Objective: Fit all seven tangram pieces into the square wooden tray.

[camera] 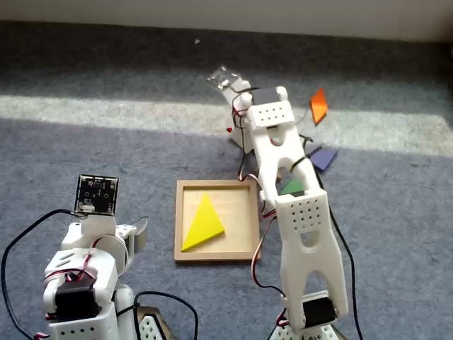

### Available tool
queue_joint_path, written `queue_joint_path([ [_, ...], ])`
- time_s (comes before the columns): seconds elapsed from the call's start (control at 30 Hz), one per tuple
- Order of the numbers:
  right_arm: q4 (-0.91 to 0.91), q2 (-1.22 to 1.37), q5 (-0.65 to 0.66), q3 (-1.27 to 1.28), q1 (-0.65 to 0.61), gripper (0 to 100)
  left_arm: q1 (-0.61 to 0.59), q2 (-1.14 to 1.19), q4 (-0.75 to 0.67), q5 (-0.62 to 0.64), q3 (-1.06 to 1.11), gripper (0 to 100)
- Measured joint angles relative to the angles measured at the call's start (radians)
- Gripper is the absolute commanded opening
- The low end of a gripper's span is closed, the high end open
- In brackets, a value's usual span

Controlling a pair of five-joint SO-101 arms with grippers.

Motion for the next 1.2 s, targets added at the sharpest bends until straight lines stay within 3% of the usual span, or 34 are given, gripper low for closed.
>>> queue_joint_path([
  [0.73,0.0,-0.009,0.054,-0.003,0.043,2.6,0.0,0.0,0.0,0.0,0.011,29],
  [1.2,0.146,0.009,0.06,-0.166,0.138,0.8,0.0,0.0,0.0,0.0,0.011,29],
])
